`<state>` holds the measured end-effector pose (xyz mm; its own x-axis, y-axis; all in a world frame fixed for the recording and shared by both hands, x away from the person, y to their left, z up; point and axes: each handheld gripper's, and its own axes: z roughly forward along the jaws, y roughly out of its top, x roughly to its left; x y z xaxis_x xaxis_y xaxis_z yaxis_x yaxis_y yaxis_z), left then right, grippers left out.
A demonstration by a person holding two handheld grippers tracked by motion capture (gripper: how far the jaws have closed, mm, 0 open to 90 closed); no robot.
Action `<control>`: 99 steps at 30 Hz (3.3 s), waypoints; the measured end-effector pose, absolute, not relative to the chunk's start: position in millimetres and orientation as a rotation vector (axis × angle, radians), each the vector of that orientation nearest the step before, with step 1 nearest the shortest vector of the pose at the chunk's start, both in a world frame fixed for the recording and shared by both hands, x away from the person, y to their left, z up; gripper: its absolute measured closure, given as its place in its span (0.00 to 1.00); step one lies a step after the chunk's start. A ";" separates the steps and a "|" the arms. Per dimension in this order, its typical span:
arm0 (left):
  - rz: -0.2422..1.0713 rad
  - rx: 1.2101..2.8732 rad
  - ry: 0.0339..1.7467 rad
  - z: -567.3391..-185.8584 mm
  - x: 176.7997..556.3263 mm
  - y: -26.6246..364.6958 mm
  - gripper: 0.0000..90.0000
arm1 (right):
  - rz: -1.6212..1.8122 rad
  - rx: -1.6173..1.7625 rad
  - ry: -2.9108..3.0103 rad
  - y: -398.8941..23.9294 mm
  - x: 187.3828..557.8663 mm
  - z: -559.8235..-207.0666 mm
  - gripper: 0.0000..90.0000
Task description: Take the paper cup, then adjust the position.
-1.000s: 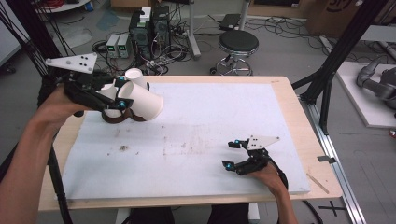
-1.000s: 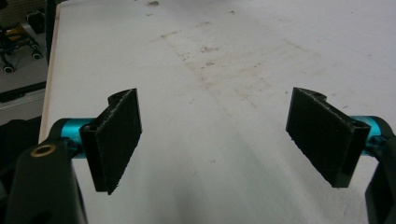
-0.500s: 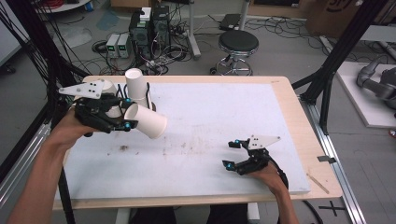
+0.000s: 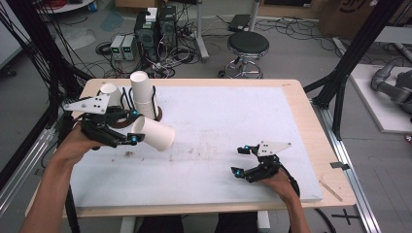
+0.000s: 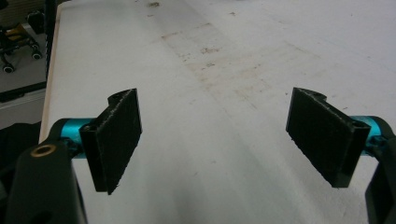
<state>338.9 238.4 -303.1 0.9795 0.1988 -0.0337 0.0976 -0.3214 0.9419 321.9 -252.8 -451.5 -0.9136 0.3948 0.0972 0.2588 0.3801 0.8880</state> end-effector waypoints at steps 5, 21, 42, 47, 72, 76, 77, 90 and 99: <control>0.103 1.891 0.201 -309.7 336.6 239.4 0.38 | 1.566 0.596 2.499 -252.5 321.8 -451.4 0.21; 0.101 1.899 0.216 -317.7 338.1 239.5 0.38 | 1.537 0.579 2.493 -250.5 320.0 -451.1 0.21; 0.098 1.883 0.198 -321.2 340.2 238.1 0.38 | 1.600 0.595 2.495 -254.1 319.5 -445.0 0.21; 0.079 1.836 0.174 -324.4 342.0 241.0 0.38 | 1.683 0.603 2.435 -261.3 320.1 -427.5 0.21; 0.026 1.804 0.142 -339.3 344.5 208.3 0.38 | 1.854 0.406 2.443 -226.2 340.3 -353.2 0.21; 0.019 1.803 0.131 -340.6 343.2 198.5 0.38 | 1.866 0.384 2.462 -215.7 343.5 -347.8 0.21; 0.020 1.802 0.131 -341.2 342.9 196.0 0.38 | 1.872 0.373 2.457 -213.5 344.3 -346.8 0.21; -0.007 1.791 0.115 -349.2 340.3 174.1 0.38 | 1.954 0.262 2.477 -174.6 351.4 -336.5 0.21; -0.005 1.755 0.132 -353.5 340.1 168.3 0.38 | 1.976 0.234 2.492 -157.2 353.3 -339.1 0.21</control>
